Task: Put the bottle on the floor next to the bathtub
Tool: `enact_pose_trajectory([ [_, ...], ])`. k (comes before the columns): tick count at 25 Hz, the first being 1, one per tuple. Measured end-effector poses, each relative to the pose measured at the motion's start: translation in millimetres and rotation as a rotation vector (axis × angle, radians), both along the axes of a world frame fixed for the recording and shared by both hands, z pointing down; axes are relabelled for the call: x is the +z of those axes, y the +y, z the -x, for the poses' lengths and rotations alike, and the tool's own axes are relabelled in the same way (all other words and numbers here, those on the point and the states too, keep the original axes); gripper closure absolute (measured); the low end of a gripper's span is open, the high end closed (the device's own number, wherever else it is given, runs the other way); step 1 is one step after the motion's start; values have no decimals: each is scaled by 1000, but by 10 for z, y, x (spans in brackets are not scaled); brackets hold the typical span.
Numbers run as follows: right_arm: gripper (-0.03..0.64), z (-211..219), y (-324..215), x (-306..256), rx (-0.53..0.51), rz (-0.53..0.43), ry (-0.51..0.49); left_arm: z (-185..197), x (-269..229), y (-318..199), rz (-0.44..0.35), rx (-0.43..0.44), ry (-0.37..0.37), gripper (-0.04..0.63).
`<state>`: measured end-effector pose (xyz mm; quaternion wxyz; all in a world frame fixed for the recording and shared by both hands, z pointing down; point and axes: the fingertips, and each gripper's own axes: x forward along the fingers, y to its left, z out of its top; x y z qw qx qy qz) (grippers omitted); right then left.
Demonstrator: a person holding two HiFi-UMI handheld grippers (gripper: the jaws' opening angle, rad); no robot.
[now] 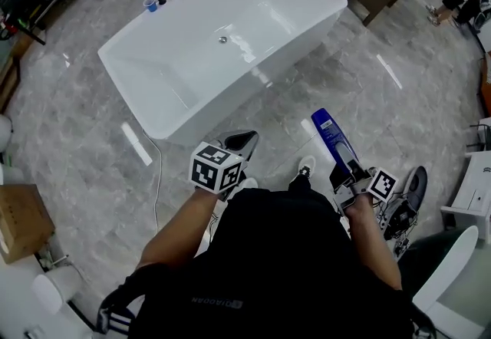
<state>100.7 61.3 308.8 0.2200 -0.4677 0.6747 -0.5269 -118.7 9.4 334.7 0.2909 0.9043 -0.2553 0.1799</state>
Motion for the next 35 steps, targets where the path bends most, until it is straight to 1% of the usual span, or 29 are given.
enact_pose_trajectory([
  [5, 445, -259, -306, 130, -35, 8, 21, -138, 63, -190, -4, -42, -5, 578],
  [9, 445, -671, -644, 284, -59, 22, 50, -392, 188, -463, 1, -88, -32, 578],
  [12, 445, -974, -905, 430, -80, 40, 43, -623, 293, -676, 15, -124, -52, 578],
  [16, 445, -1358, -1291, 669, -139, 75, 52, -1016, 430, -977, 45, -168, -82, 578],
  [21, 445, -1844, -1736, 1039, -240, 95, 107, -1629, 624, -1275, 88, -174, -134, 578],
  [23, 445, -2042, -1853, 1310, -245, 155, 110, -1824, 725, -1385, 107, -181, -158, 578],
  [25, 446, -2231, -1930, 1637, -263, 229, 137, -1989, 854, -1467, 126, -186, -196, 578],
  [28, 445, -2422, -2015, 2134, -350, 326, 216, -2205, 1052, -1554, 153, -189, -241, 578],
  [32, 445, -2440, -2093, 2839, -503, 434, 362, -2332, 1368, -1652, 187, -176, -262, 578],
  [35, 446, -2315, -2117, 3307, -576, 494, 439, -2303, 1685, -1654, 225, -153, -269, 578],
])
